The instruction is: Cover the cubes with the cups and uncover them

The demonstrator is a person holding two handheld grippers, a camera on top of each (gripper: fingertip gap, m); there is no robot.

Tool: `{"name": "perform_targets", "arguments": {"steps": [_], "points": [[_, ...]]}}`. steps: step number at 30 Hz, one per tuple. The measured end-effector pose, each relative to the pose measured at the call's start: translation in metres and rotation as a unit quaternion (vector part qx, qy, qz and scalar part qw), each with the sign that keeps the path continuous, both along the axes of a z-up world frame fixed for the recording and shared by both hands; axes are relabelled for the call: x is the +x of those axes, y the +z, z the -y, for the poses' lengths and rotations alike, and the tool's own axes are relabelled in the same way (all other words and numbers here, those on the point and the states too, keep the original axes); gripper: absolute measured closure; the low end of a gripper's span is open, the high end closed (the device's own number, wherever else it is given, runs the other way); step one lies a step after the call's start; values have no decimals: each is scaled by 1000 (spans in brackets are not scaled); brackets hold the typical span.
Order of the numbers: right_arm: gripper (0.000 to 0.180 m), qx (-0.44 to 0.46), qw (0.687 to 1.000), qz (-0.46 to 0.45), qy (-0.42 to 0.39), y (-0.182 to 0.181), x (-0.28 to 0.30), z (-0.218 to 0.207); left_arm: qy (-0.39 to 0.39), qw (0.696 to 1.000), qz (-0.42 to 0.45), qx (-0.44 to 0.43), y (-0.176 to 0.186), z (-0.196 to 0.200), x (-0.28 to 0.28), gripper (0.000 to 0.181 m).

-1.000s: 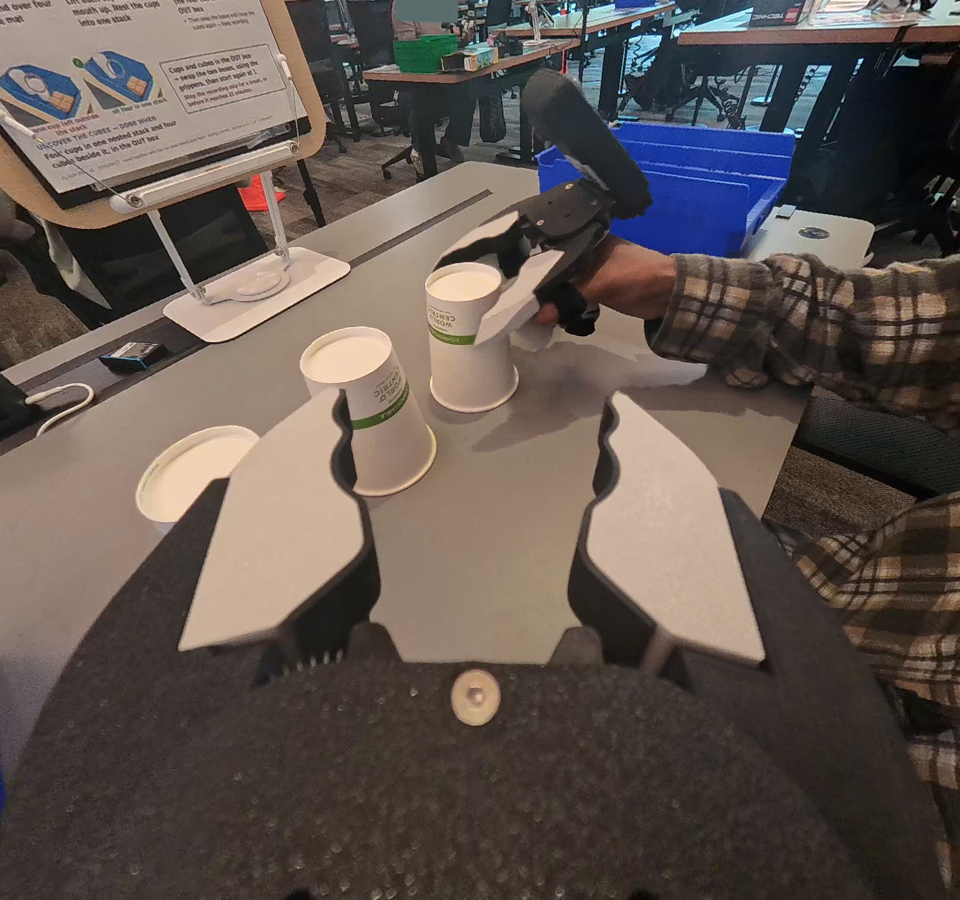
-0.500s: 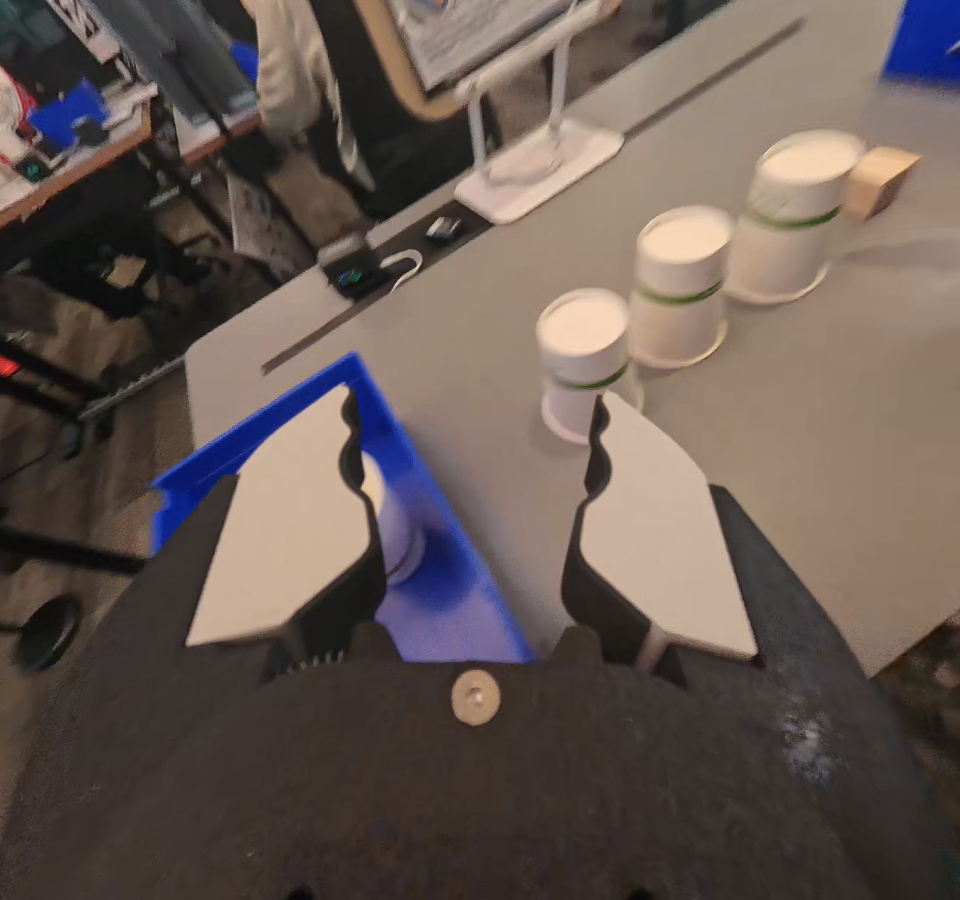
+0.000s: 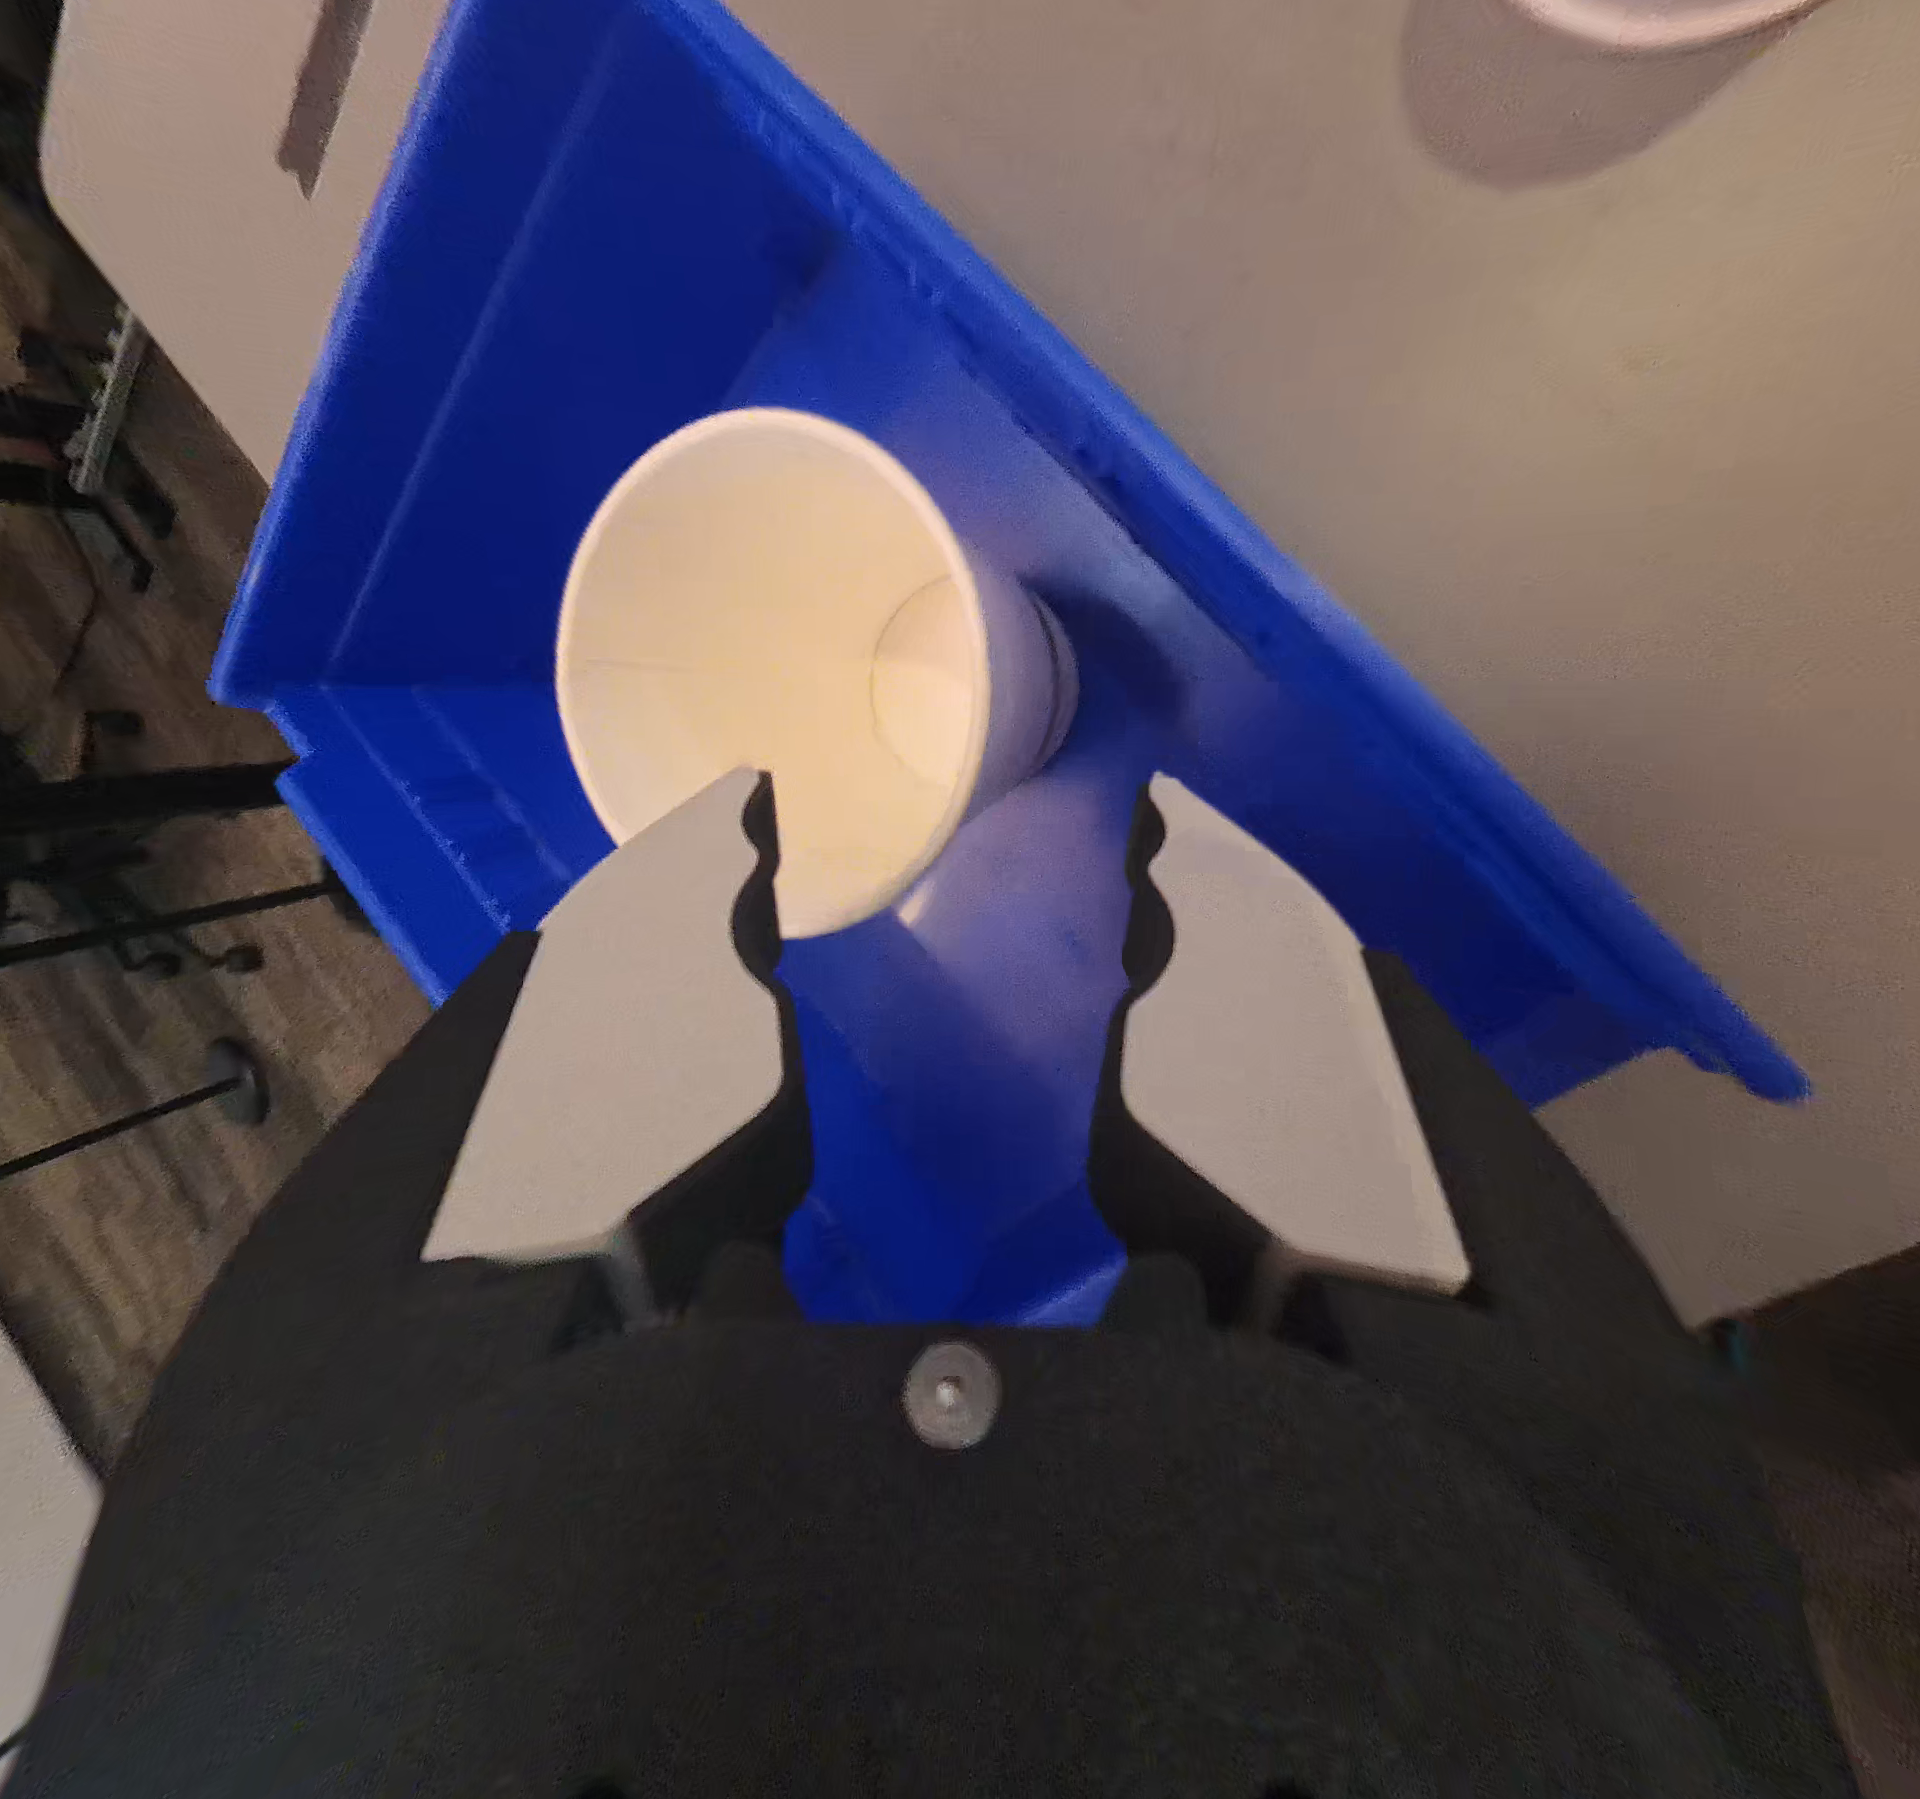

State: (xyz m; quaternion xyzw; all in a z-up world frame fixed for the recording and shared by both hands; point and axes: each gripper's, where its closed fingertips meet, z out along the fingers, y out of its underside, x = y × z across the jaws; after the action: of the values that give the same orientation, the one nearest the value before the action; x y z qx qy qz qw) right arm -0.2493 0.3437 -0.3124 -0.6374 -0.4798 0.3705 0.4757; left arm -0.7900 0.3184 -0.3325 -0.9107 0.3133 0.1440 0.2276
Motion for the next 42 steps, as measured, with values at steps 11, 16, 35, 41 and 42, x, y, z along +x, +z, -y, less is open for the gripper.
{"name": "perform_targets", "arguments": {"steps": [11,16,35,41,42], "points": [[45,0,1000,-22,2,7,0,2,43,996,61,46,13,-7,-22,180],[48,-16,998,-54,8,13,-5,1,54,968,180,165,70,-7,-3,181],[57,-61,975,-171,130,104,-106,-4,-269,634,689,228,150,24,363,181],[49,-125,945,-272,132,114,-121,-7,-265,578,738,227,146,22,383,181],[49,-132,939,-289,135,116,-122,-7,-265,570,743,229,147,22,384,181]]}}
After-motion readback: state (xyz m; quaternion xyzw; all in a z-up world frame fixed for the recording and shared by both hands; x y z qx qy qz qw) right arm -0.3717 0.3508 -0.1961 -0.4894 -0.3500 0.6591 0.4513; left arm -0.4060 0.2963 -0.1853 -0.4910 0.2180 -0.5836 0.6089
